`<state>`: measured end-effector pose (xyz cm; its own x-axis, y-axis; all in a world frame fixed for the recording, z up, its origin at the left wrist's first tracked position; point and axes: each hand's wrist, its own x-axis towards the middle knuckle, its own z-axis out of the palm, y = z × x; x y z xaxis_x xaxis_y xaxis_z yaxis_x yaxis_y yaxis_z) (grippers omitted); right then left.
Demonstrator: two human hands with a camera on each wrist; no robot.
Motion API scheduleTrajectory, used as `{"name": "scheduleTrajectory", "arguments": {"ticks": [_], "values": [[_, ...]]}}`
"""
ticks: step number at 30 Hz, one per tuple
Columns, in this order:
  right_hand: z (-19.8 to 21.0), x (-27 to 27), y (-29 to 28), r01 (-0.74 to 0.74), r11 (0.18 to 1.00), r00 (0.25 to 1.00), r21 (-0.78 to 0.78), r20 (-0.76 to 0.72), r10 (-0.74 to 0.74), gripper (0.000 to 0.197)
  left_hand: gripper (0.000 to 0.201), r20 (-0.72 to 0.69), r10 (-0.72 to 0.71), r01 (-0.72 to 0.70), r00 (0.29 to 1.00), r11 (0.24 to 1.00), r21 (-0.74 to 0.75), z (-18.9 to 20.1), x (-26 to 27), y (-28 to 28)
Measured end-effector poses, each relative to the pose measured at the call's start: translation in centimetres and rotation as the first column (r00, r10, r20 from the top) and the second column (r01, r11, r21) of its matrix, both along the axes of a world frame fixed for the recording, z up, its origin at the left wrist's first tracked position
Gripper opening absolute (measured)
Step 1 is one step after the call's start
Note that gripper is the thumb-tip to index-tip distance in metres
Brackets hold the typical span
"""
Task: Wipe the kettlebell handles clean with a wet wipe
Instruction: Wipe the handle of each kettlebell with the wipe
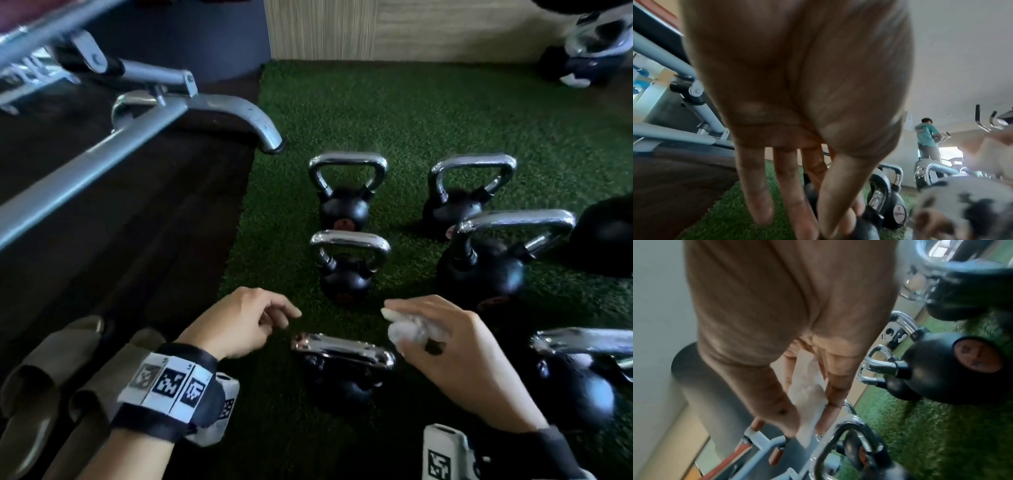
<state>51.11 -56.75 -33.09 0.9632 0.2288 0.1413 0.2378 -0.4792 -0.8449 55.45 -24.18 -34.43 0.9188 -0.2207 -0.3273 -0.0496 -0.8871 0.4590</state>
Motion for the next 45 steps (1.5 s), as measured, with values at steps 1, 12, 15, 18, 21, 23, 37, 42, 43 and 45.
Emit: {"name": "scheduleTrajectory", "arguments": {"ticks": [1, 12, 15, 18, 21, 23, 37, 42, 43, 45], "values": [[0.4, 0.8, 0.1, 0.033, 0.997, 0.999, 0.067, -0.012, -0.032, 0.04, 0.051, 0.015, 0.036, -0.036, 0.999, 0.999, -0.005, 0.0, 1.1, 0.0], [-1.8, 9.7, 0.8, 0.341, 0.906, 0.94, 0.252, -0.103, -0.325, 0.023, 0.098, -0.2, 0.223, -0.269, 0.954, 0.932, -0.243, -6.5, 11.8, -4.0], [-1.5, 11.1, 1.0, 0.405, 0.879, 0.914, 0.252, -0.088, -0.395, 0.021, 0.096, -0.219, 0.214, -0.272, 0.952, 0.919, -0.284, -7.7, 12.6, -5.0], [-1.3, 12.2, 0.6, 0.443, 0.86, 0.896, 0.252, -0.094, -0.434, 0.017, 0.082, -0.189, 0.213, -0.262, 0.959, 0.919, -0.293, -8.7, 13.3, -5.7], [-0.9, 13.2, 0.4, 0.401, 0.898, 0.914, 0.18, -0.024, -0.404, 0.016, 0.065, -0.154, 0.234, -0.267, 0.96, 0.93, -0.254, -8.8, 13.8, -6.0], [-1.1, 13.8, 0.7, 0.391, 0.911, 0.916, 0.133, 0.042, -0.399, 0.016, 0.064, -0.151, 0.217, -0.249, 0.964, 0.938, -0.24, -8.7, 14.1, -5.9], [-1.6, 16.0, 3.7, 0.287, 0.958, 0.935, 0.032, 0.21, -0.287, 0.016, 0.072, -0.141, 0.145, -0.19, 0.979, 0.896, -0.401, -9.2, 14.3, -5.6], [-2.5, 16.3, 5.5, 0.239, 0.971, 0.948, -0.005, 0.219, -0.232, 0.015, 0.078, -0.075, 0.122, -0.142, 0.99, 0.902, -0.407, -10.4, 14.4, -5.2], [-2.7, 16.3, 5.2, 0.262, 0.965, 0.94, -0.013, 0.228, -0.253, 0.014, 0.078, -0.064, 0.122, -0.137, 0.99, 0.906, -0.401, -10.5, 14.4, -5.2], [-3.1, 16.1, 4.0, 0.327, 0.945, 0.921, -0.019, 0.232, -0.314, 0.012, 0.075, -0.04, 0.121, -0.127, 0.992, 0.903, -0.41, -10.6, 14.3, -5.1]]}}
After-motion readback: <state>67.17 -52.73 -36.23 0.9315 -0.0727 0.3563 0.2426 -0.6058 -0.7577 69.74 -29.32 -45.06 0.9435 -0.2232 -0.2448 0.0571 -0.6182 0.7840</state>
